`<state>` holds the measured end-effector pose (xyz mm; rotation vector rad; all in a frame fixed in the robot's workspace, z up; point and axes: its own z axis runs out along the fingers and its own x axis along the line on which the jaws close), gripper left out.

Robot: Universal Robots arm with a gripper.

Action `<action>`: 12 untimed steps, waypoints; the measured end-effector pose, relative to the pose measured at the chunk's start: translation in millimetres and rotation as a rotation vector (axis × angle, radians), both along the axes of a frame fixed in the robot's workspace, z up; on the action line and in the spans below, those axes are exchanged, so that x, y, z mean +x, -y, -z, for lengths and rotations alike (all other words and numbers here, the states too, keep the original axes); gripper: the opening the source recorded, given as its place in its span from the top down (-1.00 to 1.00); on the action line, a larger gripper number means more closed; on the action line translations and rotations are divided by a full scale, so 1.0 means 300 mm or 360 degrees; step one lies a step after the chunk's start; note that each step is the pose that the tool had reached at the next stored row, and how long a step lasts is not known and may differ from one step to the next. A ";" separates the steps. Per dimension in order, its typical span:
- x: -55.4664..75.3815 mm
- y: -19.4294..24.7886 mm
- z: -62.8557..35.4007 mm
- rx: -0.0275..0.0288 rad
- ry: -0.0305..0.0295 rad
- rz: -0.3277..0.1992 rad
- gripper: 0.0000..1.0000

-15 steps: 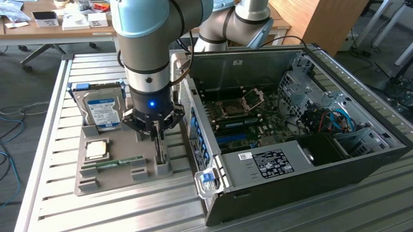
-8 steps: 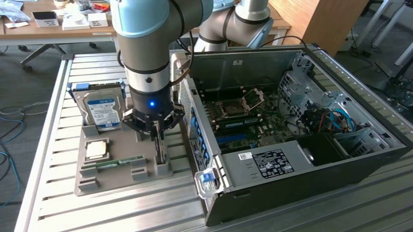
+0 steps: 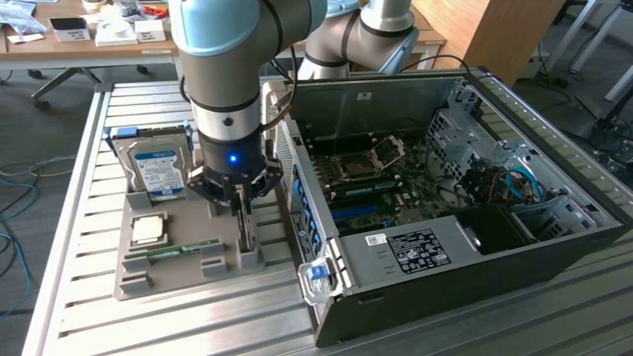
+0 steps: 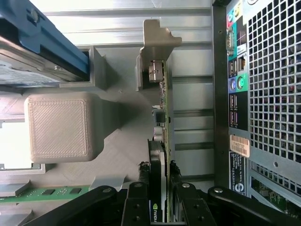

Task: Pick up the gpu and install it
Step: 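Pick up the gpu and move the gpu toward the slot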

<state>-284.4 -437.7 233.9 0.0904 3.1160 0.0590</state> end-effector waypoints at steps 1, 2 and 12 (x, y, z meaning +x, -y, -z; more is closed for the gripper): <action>0.000 0.000 -0.004 0.00000 0.00000 0.0000 0.46; 0.000 0.000 -0.008 -0.00001 -0.00002 0.0000 0.46; 0.000 0.000 -0.079 0.00000 -0.00001 0.0000 0.46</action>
